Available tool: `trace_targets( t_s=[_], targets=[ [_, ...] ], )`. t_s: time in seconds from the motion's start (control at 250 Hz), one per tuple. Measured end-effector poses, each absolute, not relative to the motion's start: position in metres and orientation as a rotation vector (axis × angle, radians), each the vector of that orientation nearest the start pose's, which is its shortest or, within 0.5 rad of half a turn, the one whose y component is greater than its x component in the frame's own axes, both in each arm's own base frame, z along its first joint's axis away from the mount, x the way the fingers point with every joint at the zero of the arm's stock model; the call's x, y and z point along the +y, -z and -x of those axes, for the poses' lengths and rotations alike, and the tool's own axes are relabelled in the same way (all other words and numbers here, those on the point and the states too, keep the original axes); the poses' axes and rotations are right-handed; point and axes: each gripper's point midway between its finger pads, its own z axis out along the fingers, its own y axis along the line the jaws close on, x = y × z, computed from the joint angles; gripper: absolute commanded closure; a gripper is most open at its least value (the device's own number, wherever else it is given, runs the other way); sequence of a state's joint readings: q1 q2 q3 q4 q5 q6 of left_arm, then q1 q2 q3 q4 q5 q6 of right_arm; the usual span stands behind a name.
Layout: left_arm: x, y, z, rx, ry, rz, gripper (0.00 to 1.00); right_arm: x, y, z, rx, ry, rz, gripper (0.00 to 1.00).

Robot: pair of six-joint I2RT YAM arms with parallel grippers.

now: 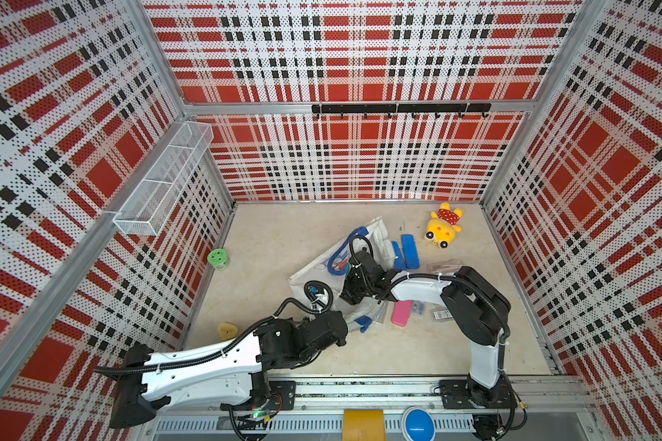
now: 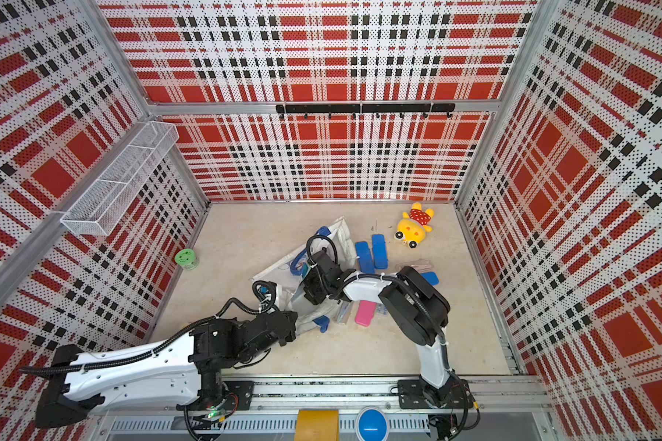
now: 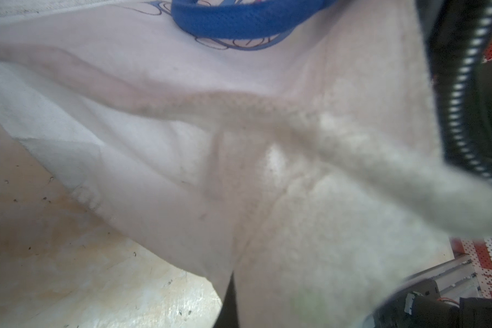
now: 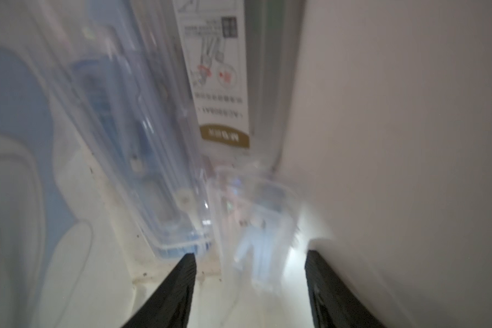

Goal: Take out the compass set from the canvas bag
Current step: Pick up the compass set from the canvas bag.

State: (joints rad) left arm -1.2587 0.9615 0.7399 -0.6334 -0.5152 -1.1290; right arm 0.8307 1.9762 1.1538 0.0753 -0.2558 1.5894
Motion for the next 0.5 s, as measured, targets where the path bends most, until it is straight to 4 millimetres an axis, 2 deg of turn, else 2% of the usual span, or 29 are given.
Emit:
trace_targets(
  t_s=[0.092,0.316,0.5],
  targets=[
    [-0.230,-0.164,-0.161,2.369,0.595,0.066,1.00,0.414,-0.048,-0.318,2.631,-1.315,-0.895,0.37],
    [-0.232,-0.158,-0.154,2.373,0.609,0.034,1.00,0.424,-0.049,-0.329,2.567,-1.398,-0.882,0.47],
    [-0.226,-0.158,-0.150,2.358,0.639,0.054,1.00,0.430,-0.050,-0.331,2.548,-1.446,-0.838,0.57]
  ],
)
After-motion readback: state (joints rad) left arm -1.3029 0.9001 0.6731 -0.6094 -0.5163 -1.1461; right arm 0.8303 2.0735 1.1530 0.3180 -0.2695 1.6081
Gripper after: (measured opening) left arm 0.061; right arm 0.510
